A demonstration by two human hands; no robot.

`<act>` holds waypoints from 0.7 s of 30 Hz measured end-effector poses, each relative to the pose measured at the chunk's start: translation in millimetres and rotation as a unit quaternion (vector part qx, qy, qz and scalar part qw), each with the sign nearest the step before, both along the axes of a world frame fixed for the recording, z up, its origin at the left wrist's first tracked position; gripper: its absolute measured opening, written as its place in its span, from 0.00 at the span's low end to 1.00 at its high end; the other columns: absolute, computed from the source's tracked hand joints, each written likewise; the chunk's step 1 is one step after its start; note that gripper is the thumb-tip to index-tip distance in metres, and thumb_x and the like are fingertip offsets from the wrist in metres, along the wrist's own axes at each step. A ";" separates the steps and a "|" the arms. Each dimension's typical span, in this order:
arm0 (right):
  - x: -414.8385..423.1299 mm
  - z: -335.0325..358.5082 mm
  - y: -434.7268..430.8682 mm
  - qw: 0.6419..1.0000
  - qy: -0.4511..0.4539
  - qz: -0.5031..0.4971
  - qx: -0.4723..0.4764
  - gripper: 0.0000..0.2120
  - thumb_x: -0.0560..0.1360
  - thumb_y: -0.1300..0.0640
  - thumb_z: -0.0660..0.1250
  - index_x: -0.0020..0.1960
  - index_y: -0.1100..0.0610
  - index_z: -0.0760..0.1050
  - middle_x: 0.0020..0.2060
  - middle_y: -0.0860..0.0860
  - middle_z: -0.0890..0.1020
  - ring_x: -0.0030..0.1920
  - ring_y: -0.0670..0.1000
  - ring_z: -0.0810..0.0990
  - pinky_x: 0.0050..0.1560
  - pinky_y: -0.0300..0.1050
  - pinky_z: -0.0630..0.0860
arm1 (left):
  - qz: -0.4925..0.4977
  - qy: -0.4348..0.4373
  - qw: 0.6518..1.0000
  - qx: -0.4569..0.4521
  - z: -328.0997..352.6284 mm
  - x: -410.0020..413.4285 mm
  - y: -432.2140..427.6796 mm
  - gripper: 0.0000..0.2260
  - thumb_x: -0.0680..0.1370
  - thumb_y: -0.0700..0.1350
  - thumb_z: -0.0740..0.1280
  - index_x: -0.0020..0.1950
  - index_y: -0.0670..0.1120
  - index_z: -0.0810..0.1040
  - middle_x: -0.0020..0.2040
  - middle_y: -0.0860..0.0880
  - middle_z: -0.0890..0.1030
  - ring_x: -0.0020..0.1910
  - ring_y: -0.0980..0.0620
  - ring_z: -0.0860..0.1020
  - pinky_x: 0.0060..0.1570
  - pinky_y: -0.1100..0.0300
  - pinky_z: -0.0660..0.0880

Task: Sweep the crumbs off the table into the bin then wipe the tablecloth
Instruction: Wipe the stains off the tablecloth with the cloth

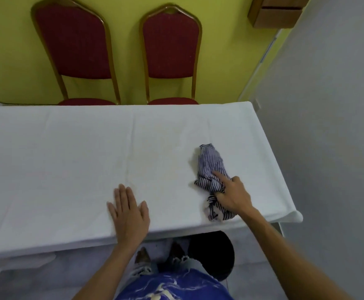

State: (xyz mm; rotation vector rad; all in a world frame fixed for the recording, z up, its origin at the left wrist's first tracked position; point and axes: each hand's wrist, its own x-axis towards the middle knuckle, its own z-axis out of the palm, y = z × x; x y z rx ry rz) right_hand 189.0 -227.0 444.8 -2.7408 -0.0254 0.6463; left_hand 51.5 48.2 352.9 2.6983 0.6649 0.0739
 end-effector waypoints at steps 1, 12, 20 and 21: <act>7.0 -2.4 -12.2 0.998 -0.023 -0.053 0.001 0.32 0.72 0.49 0.64 0.74 0.34 0.61 0.57 0.57 0.71 0.59 0.64 0.75 0.60 0.58 0.77 | -0.006 0.003 1.000 -0.008 -0.3 -1.1 5.0 0.33 0.79 0.56 0.49 0.78 0.36 0.60 0.80 0.40 0.55 0.80 0.43 0.52 0.77 0.42 0.46; -23.1 -12.3 73.5 0.965 -0.056 -0.233 0.107 0.27 0.75 0.53 0.63 0.73 0.52 0.61 0.62 0.64 0.67 0.58 0.68 0.73 0.59 0.58 0.73 | -0.078 -0.010 0.997 -0.013 -0.6 -45.0 49.2 0.27 0.82 0.56 0.47 0.80 0.48 0.58 0.82 0.49 0.51 0.81 0.51 0.47 0.78 0.45 0.45; -103.0 -11.1 217.7 0.978 0.004 0.184 0.102 0.33 0.74 0.53 0.63 0.77 0.50 0.57 0.64 0.61 0.67 0.63 0.65 0.69 0.61 0.59 0.73 | -0.084 0.027 0.996 -0.027 -2.7 -57.7 49.4 0.37 0.70 0.46 0.72 0.78 0.44 0.62 0.80 0.44 0.60 0.81 0.46 0.48 0.76 0.38 0.48; -100.5 -10.0 217.8 0.972 0.005 0.217 0.091 0.33 0.74 0.54 0.63 0.77 0.49 0.57 0.64 0.60 0.67 0.64 0.64 0.69 0.62 0.59 0.73 | -0.089 0.027 0.995 -0.027 -0.5 -58.2 49.5 0.36 0.70 0.46 0.71 0.77 0.44 0.64 0.79 0.43 0.62 0.81 0.46 0.49 0.76 0.37 0.49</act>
